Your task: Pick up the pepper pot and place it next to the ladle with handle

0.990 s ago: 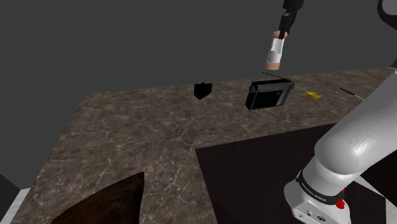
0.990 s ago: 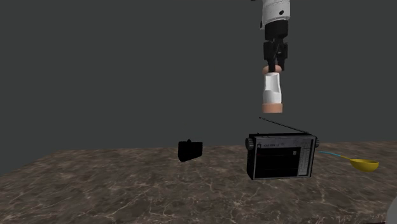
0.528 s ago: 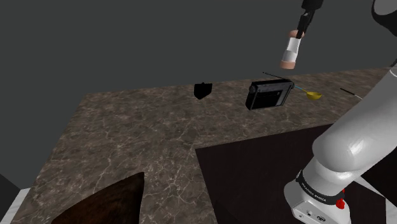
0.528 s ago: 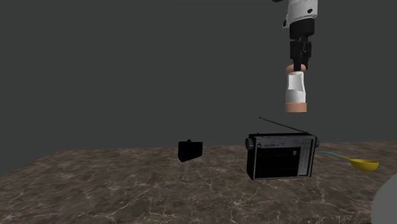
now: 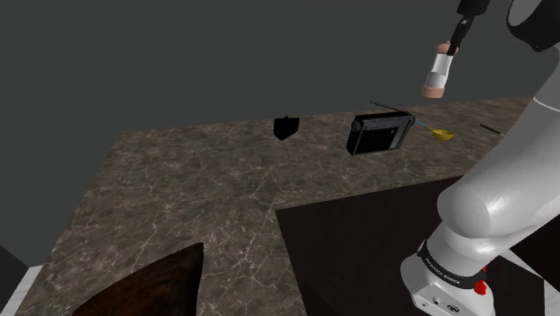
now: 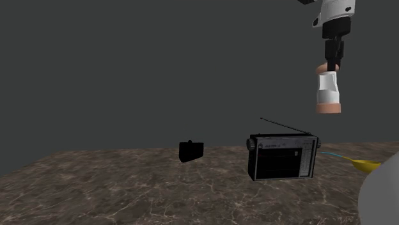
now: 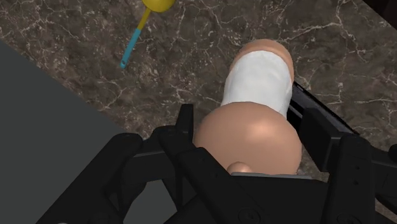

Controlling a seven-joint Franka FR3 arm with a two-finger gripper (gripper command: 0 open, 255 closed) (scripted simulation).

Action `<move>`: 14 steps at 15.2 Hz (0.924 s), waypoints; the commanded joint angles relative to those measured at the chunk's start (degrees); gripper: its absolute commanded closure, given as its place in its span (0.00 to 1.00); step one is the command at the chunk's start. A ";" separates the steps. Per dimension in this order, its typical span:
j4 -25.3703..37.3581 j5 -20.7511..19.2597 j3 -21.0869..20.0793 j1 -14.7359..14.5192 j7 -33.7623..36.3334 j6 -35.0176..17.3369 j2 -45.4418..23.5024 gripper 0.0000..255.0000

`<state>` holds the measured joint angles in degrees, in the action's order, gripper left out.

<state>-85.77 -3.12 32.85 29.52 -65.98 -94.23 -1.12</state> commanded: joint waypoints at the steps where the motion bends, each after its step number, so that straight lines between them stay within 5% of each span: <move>1: 2.33 1.76 1.62 1.79 -3.43 0.20 -2.30 1.00; 6: 10.03 7.65 5.14 7.95 -12.19 1.78 -9.61 1.00; 11: 21.86 15.25 6.65 17.47 -20.34 5.61 -19.35 1.00; 14: 17.27 14.13 6.59 16.14 -20.04 2.39 -17.78 1.00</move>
<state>-67.19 11.13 39.43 45.85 -85.88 -90.69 -19.13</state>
